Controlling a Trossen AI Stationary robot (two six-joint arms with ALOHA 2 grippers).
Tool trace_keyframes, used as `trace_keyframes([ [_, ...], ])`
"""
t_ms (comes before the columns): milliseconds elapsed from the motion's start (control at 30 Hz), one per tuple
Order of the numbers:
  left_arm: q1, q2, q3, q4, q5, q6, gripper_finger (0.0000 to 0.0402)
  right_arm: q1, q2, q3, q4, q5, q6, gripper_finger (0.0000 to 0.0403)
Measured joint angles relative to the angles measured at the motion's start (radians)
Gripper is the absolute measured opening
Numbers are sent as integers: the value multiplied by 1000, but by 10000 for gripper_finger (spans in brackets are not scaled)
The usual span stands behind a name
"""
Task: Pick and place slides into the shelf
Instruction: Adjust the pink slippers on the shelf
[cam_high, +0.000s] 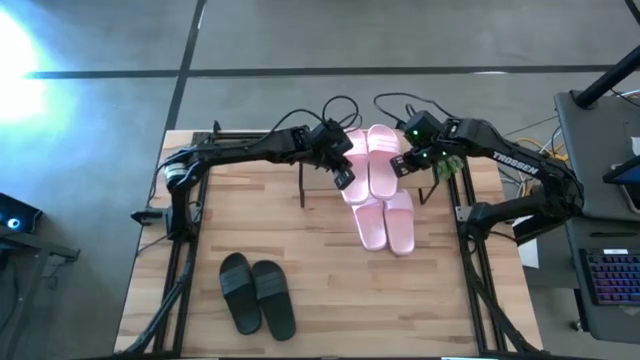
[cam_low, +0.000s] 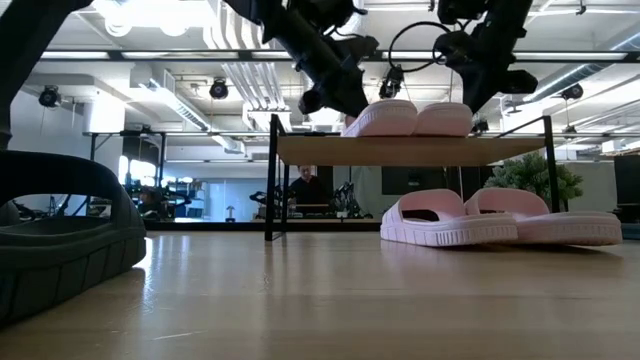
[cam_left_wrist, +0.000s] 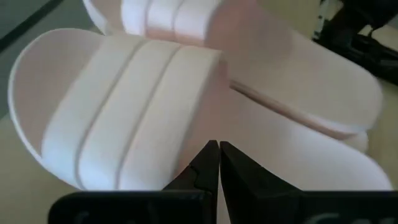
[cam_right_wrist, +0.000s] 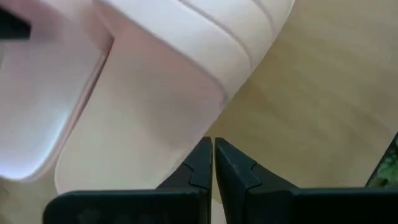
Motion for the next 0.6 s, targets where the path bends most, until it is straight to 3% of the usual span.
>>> trace_keyframes([
  [600, 30, 19, 33, 66, -36, 5, 0, 16, -1, 0, -48, 7, 4, 11],
])
